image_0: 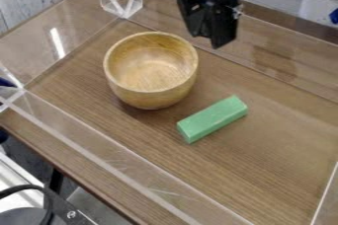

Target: Remove the green block from inside the brown bowl and put it on the table

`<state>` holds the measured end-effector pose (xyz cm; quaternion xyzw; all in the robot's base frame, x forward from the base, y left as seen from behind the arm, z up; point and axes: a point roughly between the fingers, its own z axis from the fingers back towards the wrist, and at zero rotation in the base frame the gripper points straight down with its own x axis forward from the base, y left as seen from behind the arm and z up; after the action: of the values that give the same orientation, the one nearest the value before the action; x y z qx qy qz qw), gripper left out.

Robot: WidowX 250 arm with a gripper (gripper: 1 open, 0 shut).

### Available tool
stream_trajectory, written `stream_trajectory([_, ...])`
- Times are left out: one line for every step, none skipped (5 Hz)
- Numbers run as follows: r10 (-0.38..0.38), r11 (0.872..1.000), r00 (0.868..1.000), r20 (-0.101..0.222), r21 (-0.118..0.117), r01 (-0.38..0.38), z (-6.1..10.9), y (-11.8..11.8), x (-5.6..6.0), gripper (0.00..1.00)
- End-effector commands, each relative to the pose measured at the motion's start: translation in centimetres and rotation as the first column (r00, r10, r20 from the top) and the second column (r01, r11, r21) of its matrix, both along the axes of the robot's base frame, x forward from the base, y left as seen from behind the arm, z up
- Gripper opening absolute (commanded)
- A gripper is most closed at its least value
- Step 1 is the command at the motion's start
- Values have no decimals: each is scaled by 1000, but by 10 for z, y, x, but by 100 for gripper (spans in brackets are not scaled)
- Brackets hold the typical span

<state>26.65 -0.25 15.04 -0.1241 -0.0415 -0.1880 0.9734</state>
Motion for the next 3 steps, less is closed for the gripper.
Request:
stream_trajectory([21,1000,999,34,-12,-21,6,14,8,0])
stream_trajectory([32,999,999,17,-28,-31,-6,25,8,0])
stream_trajectory([24,999,1000,1,-46,-24,-19,26,13,0])
